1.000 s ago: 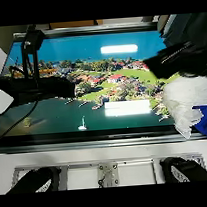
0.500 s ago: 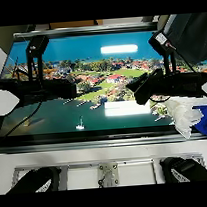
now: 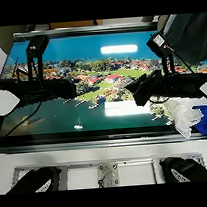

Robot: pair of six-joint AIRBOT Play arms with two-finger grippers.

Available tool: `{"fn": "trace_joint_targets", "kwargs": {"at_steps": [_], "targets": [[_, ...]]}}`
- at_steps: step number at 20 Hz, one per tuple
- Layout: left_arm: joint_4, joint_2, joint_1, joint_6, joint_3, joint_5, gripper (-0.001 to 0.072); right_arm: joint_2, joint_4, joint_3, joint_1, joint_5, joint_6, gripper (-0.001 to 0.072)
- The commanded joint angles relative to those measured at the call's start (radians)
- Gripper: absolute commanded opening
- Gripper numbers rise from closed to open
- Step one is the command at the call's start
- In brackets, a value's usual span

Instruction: Fold the clothes and pants, and hang the long-sleeved shirts on hangers.

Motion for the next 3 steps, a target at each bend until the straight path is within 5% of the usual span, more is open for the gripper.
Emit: {"fn": "trace_joint_targets", "kwargs": {"at_steps": [1, 3], "targets": [[0.001, 0.000, 0.000, 0.001, 0.000, -0.001, 0.0011, 0.000, 0.000, 0.000, 0.001, 0.000, 0.000, 0.0016], [0.001, 0.000, 0.000, 0.001, 0.000, -0.001, 0.0011, 0.000, 0.000, 0.000, 0.001, 0.000, 0.000, 0.0016]]}}
